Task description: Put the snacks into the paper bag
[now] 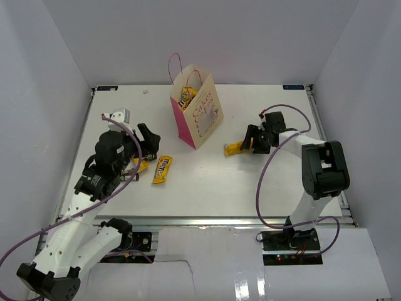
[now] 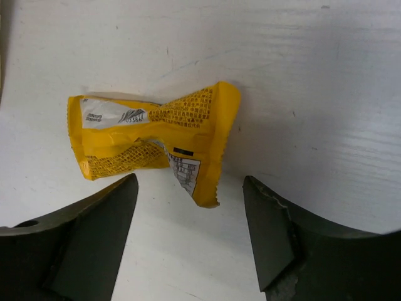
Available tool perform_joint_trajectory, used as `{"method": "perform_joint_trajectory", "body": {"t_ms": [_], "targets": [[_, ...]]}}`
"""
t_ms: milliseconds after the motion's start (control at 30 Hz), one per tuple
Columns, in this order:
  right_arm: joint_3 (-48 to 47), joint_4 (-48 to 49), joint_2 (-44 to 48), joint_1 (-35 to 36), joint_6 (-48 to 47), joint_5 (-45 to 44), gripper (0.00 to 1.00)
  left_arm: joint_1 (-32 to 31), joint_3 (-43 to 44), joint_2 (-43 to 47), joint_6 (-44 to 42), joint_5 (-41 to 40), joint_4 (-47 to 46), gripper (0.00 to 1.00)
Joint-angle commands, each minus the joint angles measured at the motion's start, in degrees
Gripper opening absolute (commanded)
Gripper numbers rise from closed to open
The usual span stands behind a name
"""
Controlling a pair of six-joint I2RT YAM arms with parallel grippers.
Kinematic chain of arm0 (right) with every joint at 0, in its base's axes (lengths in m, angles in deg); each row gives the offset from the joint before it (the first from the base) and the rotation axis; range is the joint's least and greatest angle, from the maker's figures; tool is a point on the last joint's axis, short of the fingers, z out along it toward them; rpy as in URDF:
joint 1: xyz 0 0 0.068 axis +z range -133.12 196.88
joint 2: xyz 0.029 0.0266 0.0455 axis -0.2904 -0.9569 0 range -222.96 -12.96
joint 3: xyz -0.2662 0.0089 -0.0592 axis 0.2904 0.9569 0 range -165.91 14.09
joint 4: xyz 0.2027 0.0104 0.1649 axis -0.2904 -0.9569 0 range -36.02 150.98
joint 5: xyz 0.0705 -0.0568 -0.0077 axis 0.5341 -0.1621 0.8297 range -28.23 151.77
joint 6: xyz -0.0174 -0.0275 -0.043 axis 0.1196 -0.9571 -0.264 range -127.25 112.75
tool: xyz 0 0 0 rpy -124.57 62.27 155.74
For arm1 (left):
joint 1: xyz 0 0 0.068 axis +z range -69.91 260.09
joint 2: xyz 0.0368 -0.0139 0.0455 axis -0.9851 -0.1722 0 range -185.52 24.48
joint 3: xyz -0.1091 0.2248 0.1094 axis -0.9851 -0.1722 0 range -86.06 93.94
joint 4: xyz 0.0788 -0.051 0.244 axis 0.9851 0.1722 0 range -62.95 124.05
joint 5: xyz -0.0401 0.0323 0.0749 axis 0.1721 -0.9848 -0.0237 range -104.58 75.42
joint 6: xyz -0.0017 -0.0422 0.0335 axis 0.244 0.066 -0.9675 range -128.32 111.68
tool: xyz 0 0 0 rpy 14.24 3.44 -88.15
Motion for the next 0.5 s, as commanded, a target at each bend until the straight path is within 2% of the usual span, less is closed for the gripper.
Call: {"method": "perform_joint_trajectory", "body": {"t_ms": [0, 167, 267, 300, 333, 400, 467], "targets": [[-2.56, 2.7, -1.13, -0.11, 1.47, -0.47, 0.71, 0.24, -7.6, 3.06, 6.78, 0.01, 2.16, 0.91], [0.07, 9.62, -0.96, -0.2, -1.42, 1.03, 0.55, 0.24, -14.29, 4.48, 9.77, 4.49, -0.57, 0.91], [1.3, 13.33, -0.44, -0.28, -4.76, 3.66, 0.29, 0.15, -16.32, 3.96, 9.87, 6.95, -2.33, 0.91], [1.39, 14.29, -0.35, -0.37, -6.68, 4.45, 0.14, 0.24, -16.49, 3.61, 9.52, 7.48, -2.68, 0.91], [1.39, 14.3, -0.26, -0.37, -8.01, 5.85, 0.08, 0.24, -16.5, 3.25, 9.25, 7.49, -2.59, 0.91], [1.48, 13.95, 0.53, -0.63, -10.99, 8.14, 0.08, 0.24, -16.5, 2.2, 8.29, 8.36, -2.59, 0.91], [2.27, 13.86, 3.42, -0.99, -17.84, 12.79, 0.08, 0.15, -16.85, 1.5, 7.5, 10.12, -2.42, 0.91]]}}
